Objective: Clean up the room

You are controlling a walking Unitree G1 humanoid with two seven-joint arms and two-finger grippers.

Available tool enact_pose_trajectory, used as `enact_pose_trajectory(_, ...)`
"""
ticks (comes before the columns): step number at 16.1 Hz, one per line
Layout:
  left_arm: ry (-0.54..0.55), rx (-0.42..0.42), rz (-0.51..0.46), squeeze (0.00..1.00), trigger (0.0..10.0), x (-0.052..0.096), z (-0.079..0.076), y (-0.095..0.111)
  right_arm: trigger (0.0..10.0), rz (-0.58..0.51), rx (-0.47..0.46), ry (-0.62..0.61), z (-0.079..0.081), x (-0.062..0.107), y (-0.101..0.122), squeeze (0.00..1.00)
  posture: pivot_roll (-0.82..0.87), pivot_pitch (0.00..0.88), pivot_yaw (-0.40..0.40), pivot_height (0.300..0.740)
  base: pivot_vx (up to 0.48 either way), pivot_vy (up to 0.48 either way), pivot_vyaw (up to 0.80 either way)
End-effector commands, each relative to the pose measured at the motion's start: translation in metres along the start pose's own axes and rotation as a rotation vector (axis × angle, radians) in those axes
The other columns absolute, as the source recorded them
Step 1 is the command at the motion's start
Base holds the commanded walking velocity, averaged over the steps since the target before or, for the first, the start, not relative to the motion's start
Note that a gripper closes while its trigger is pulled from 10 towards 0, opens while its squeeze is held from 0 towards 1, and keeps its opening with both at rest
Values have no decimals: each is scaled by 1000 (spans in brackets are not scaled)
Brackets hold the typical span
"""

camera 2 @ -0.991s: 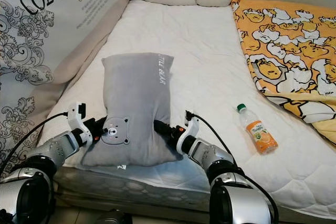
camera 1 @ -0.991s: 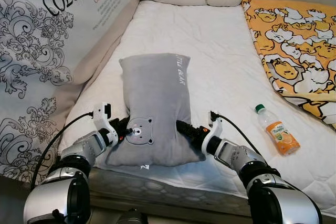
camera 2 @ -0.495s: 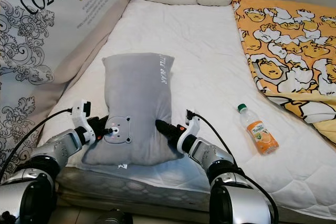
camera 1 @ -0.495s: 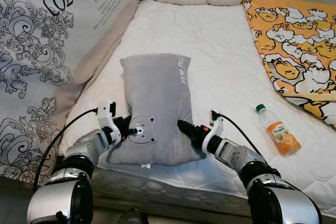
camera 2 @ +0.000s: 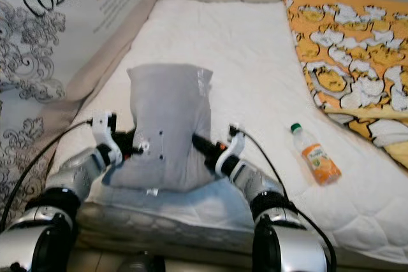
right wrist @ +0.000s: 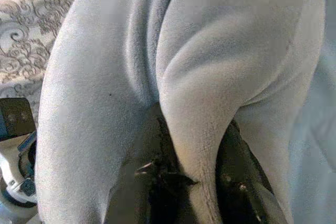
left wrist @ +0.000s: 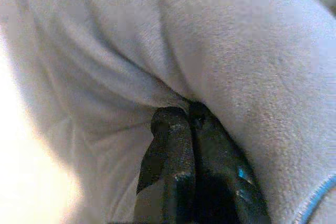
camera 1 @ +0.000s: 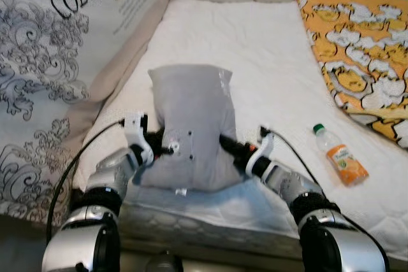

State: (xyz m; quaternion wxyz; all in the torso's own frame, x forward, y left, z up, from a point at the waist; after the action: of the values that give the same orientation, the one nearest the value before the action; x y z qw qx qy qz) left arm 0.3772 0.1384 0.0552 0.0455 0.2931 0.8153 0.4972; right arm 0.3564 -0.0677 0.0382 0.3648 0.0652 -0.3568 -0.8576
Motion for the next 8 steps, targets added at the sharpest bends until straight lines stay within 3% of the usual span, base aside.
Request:
enact_pose_trajectory(1,-101,-92,-35,0,0,-15,-32,15,0,-104,36,82,20,-7,28,0,-15,0,41,740,0,0,0)
enact_pose_trajectory(4,-191,-289,-171,0,0,-18,-76,56,0,-260,137,132,41,8,74,0,-19,0,46,740,0,0,0)
enact_pose_trajectory(7,-209,-334,-279,0,0,-11,-100,84,0,-335,238,139,56,29,92,0,-29,0,55,740,0,0,0)
enact_pose_trajectory(8,-131,-392,-315,0,0,-5,-98,90,314,-368,303,92,61,38,95,0,-34,0,56,740,0,0,0)
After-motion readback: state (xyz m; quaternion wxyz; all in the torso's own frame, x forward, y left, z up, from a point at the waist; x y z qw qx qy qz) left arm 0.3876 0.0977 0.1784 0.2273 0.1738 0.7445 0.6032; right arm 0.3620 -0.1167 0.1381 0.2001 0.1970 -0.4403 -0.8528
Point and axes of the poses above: a point about 5 cm out from each wrist's last joint towards the gripper, its own x axis pointing back from the gripper into the wrist, its own y axis along the axis of the wrist's last joint, z = x × y, the point moved 5 cm from there along -x, pointing out of the wrist towards the gripper, and after that the axes turned 6 degrees about x, right-handed, at the moved point
